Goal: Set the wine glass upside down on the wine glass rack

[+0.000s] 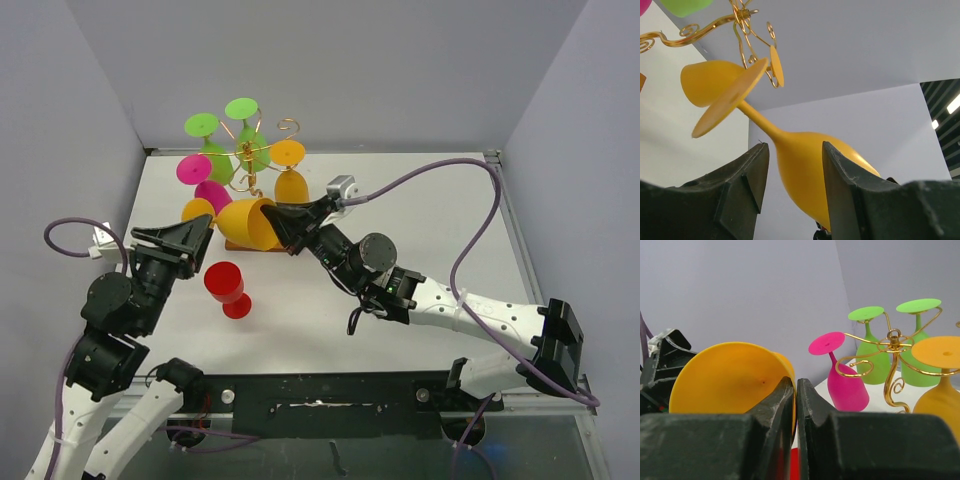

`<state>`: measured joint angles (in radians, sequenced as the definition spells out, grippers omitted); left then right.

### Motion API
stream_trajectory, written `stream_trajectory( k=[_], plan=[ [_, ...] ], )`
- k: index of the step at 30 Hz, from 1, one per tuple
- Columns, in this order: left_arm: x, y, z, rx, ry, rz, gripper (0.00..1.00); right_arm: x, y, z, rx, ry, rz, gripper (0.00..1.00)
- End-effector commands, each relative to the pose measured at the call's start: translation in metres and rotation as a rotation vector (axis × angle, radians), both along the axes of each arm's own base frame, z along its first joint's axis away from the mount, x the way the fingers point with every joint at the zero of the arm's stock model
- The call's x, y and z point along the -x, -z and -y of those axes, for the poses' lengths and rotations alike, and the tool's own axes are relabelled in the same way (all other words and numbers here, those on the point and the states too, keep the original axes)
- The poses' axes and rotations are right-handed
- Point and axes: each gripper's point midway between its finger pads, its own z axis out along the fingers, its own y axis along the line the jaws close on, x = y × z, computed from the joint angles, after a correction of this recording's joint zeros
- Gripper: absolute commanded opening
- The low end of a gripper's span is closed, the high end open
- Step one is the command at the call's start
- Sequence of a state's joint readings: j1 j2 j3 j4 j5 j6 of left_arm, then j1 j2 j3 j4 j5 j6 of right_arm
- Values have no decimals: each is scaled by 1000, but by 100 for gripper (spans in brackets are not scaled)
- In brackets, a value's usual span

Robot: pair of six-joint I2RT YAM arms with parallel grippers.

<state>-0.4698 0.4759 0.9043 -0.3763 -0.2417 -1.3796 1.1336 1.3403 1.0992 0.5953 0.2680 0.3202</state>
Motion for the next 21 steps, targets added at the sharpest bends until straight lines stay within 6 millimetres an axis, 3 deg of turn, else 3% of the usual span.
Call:
stream_trajectory(
  k=[1,7,11,21],
  plan=[
    [1,-36,-6,44,-32,100,42,10,-59,15,-176,-1,108,0],
    [-8,-34,-6,58,-51,100,42,14,-59,14,-192,-28,122,0],
    [-9,-43,-11,72,-79,128,40,20,-56,8,-194,-69,125,0],
    [-15,-47,-12,122,-93,128,29,30,-47,-1,-194,-141,132,0]
  ],
)
